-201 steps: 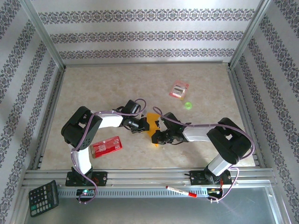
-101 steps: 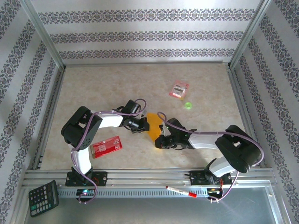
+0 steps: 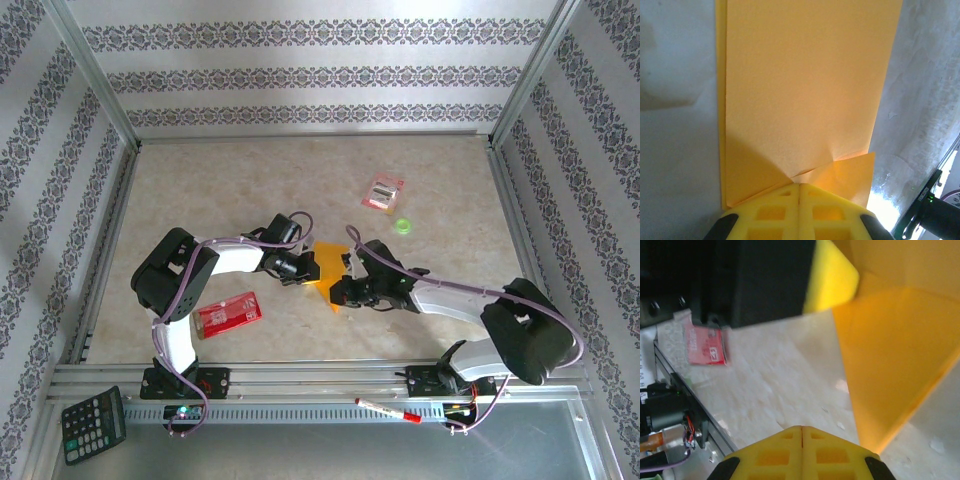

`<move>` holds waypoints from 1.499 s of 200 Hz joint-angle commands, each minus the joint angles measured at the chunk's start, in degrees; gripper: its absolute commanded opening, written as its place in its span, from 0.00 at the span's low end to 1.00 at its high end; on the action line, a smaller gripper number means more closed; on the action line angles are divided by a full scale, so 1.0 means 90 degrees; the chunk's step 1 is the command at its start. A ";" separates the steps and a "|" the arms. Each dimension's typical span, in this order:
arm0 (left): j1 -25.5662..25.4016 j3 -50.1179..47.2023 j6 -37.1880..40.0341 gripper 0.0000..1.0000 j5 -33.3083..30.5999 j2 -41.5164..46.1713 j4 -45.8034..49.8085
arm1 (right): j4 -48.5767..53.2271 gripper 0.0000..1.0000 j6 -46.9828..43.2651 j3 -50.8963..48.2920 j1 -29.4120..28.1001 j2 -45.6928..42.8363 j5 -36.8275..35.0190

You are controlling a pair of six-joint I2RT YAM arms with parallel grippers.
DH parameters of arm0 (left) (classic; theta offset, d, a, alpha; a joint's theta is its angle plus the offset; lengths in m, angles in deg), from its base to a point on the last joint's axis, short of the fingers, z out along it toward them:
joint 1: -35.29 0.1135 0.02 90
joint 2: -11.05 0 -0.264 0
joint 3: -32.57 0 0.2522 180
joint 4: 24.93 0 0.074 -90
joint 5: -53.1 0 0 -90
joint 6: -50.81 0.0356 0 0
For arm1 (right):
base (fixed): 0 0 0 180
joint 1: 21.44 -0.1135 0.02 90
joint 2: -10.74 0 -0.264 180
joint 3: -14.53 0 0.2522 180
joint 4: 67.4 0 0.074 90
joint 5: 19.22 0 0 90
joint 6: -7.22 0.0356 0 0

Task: Fold a paper plane with a square sheet of paper (pick it up from the middle)
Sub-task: Third fold the triangle at the center of the table.

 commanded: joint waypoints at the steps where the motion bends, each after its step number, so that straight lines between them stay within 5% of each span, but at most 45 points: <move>1: -0.0057 -0.0267 0.0141 0.00 -0.0960 -0.0501 0.1064 | -0.0041 0.00 -0.0043 0.0258 0.0089 0.0423 0.0104; 136: -0.0125 0.0134 0.0162 0.00 -0.0791 -0.0223 0.1243 | -0.0482 0.00 -0.0200 -0.0636 0.0249 0.1372 -0.0088; 207: -0.0299 0.0100 -0.0385 0.15 -0.0210 0.0871 0.0586 | -0.0574 0.00 -0.0165 -0.0755 0.0281 0.1480 -0.0126; 260: -0.0778 -0.0151 -0.0948 0.01 0.0102 0.0637 -0.0012 | -0.0548 0.00 -0.0141 -0.0752 0.0325 0.1480 -0.0131; 300: -0.0787 -0.0068 -0.0877 0.00 0.0002 0.0258 0.0059 | -0.0407 0.00 -0.0116 -0.0739 0.0325 0.1489 -0.0164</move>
